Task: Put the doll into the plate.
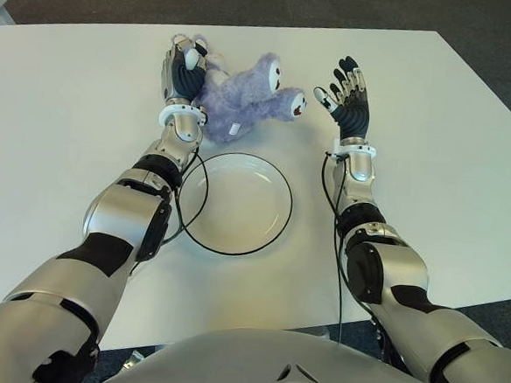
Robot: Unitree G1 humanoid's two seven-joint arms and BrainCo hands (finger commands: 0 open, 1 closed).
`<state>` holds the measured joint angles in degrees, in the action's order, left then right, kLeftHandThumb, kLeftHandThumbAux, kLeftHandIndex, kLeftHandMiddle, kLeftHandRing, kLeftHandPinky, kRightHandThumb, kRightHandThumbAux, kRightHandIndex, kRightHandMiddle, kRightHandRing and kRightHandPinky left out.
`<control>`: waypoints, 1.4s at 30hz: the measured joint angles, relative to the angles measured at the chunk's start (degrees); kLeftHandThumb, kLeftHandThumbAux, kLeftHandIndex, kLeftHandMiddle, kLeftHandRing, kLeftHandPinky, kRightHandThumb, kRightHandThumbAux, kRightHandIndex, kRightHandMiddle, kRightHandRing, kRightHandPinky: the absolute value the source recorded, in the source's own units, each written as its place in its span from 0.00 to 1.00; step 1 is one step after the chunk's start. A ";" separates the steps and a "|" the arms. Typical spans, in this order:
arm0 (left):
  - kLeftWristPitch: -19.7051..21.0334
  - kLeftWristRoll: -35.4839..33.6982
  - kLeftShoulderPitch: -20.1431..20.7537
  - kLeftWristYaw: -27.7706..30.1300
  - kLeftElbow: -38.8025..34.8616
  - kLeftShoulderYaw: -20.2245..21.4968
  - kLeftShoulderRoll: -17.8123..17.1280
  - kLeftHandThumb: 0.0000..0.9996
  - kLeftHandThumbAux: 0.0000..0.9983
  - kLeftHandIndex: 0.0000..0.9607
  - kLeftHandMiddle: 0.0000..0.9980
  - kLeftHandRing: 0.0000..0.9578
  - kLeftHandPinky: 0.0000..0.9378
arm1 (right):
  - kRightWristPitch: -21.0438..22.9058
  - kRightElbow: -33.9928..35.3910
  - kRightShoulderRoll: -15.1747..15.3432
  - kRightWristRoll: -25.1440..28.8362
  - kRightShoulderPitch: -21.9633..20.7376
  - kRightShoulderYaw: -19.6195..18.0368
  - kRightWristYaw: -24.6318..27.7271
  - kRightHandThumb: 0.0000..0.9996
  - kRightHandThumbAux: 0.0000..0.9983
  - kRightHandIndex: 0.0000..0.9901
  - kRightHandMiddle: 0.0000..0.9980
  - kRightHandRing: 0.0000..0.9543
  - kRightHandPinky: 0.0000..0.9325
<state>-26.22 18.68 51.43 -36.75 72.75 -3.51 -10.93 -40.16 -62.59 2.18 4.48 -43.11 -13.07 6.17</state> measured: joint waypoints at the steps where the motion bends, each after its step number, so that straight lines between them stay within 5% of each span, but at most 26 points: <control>1: 0.29 -0.02 0.08 0.00 0.01 0.04 0.00 0.71 0.69 0.46 0.84 0.87 0.89 | -0.01 0.04 0.00 0.06 0.01 0.00 0.05 0.18 0.80 0.07 0.08 0.06 0.06; 16: 4.41 -1.78 1.32 0.31 0.02 1.11 0.01 0.72 0.70 0.46 0.86 0.90 0.93 | -0.05 0.93 -0.25 0.29 0.24 -0.24 0.38 0.21 0.81 0.07 0.09 0.07 0.06; 42: 2.28 -6.59 1.33 6.04 -0.07 5.20 0.36 0.75 0.69 0.46 0.87 0.91 0.93 | -0.05 1.67 -0.42 0.30 0.42 -0.69 0.41 0.24 0.82 0.08 0.09 0.07 0.07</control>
<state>-23.94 12.09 52.76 -30.71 72.68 1.68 -10.57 -40.21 -60.92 1.76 4.78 -42.69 -13.76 6.58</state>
